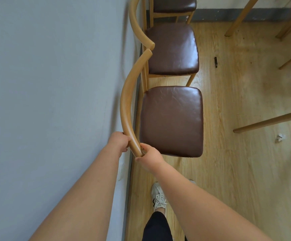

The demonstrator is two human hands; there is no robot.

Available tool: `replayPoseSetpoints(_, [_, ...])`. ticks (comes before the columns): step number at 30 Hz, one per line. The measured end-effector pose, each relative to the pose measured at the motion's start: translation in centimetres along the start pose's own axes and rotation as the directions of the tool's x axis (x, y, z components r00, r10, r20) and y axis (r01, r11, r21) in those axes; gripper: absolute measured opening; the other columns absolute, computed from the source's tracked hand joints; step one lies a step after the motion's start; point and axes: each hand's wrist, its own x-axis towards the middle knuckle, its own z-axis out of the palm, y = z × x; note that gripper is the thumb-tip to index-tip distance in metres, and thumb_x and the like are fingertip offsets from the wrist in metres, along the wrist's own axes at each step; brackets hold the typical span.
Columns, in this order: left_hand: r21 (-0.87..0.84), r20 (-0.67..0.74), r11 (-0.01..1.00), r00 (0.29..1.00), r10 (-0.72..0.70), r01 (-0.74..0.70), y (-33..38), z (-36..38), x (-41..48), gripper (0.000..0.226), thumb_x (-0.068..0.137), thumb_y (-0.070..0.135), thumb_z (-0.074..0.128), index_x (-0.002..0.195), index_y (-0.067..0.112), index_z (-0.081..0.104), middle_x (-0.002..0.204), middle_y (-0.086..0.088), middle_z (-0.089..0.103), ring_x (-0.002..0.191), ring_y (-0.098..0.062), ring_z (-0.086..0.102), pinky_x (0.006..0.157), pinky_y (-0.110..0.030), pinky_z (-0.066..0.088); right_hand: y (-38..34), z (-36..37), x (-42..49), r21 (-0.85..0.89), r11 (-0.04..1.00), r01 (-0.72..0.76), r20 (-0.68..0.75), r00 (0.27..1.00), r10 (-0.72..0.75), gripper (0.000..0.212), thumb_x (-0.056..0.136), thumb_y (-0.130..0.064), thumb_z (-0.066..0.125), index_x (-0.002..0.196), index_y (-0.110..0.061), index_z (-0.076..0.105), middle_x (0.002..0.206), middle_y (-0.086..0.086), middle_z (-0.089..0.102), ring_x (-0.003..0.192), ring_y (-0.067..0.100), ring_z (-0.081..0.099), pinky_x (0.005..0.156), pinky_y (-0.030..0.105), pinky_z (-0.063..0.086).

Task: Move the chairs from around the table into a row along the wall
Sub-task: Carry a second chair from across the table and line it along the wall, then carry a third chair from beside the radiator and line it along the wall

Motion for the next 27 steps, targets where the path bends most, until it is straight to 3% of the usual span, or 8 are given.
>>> replayPoseSetpoints(5, [0.211,-0.121,0.977,0.991,0.063,-0.037,0.6,-0.8,-1.3,0.035,0.093,0.011,0.052,0.127,0.001,0.054,0.092,-0.01,0.054,0.095,-0.033,0.06,0.089,-0.042,0.053,-0.2,-3.4,-1.7,-0.098,0.992,-0.083,-0.089,0.993,0.074,0.049,0.091,-0.016,0.06,0.138,-0.016,0.049,0.13,0.007,0.058,0.113,0.025,0.058,0.087,0.031,0.047])
replayPoseSetpoints(8, [0.351,-0.158,0.933,0.977,0.147,-0.084,1.7,-0.1,-3.1,0.031,0.093,0.012,0.048,0.121,0.005,0.057,0.101,-0.012,0.06,0.092,-0.031,0.061,0.074,-0.037,0.05,0.3,-6.2,-3.2,-0.116,0.987,-0.111,-0.17,0.981,0.09,0.043,0.094,-0.016,0.055,0.137,-0.015,0.051,0.128,0.008,0.06,0.112,0.027,0.059,0.09,0.032,0.048])
replayPoseSetpoints(10, [0.395,-0.149,0.91,0.969,0.196,-0.123,2.9,1.1,-4.6,0.034,0.092,0.013,0.05,0.125,0.007,0.056,0.112,-0.014,0.062,0.097,-0.033,0.061,0.074,-0.035,0.048,0.8,-8.3,-4.7,-0.09,0.989,-0.119,-0.227,0.969,0.096,0.037,0.094,-0.015,0.055,0.132,-0.014,0.056,0.125,0.008,0.062,0.11,0.027,0.06,0.09,0.032,0.049])
replayPoseSetpoints(16, [0.467,0.129,0.825,0.948,0.291,-0.317,7.0,8.4,-10.7,0.036,0.093,0.014,0.053,0.127,0.002,0.056,0.13,-0.014,0.057,0.109,-0.032,0.055,0.083,-0.031,0.039,4.7,-15.3,-10.2,0.06,0.987,-0.151,-0.357,0.92,0.162,0.028,0.094,-0.007,0.049,0.113,-0.014,0.068,0.121,0.008,0.065,0.105,0.024,0.06,0.079,0.025,0.044])
replayPoseSetpoints(20, [0.511,0.284,0.723,0.885,0.369,-0.465,10.2,14.6,-16.4,0.034,0.096,0.014,0.051,0.127,0.002,0.057,0.131,-0.014,0.059,0.12,-0.031,0.054,0.097,-0.034,0.043,8.5,-21.6,-15.2,0.143,0.976,-0.162,-0.457,0.864,0.21,0.027,0.092,-0.009,0.056,0.117,-0.01,0.066,0.123,0.009,0.064,0.114,0.025,0.058,0.082,0.026,0.042])
replayPoseSetpoints(24, [0.484,0.396,0.659,0.816,0.422,-0.576,12.4,21.4,-22.1,0.025,0.096,0.014,0.052,0.117,0.01,0.064,0.124,-0.013,0.063,0.108,-0.028,0.058,0.096,-0.035,0.046,12.5,-27.5,-20.1,0.233,0.964,-0.13,-0.532,0.812,0.238,0.029,0.088,-0.013,0.064,0.117,-0.013,0.067,0.123,0.007,0.065,0.113,0.023,0.059,0.087,0.027,0.045])
replayPoseSetpoints(27, [0.482,0.454,0.612,0.776,0.438,-0.627,13.3,27.6,-25.9,0.028,0.094,0.016,0.055,0.12,0.008,0.065,0.122,-0.012,0.065,0.113,-0.029,0.06,0.098,-0.035,0.048,16.1,-31.8,-23.6,0.309,0.946,-0.094,-0.575,0.774,0.265,0.031,0.087,-0.014,0.067,0.118,-0.011,0.067,0.124,0.008,0.066,0.114,0.024,0.06,0.095,0.031,0.046])
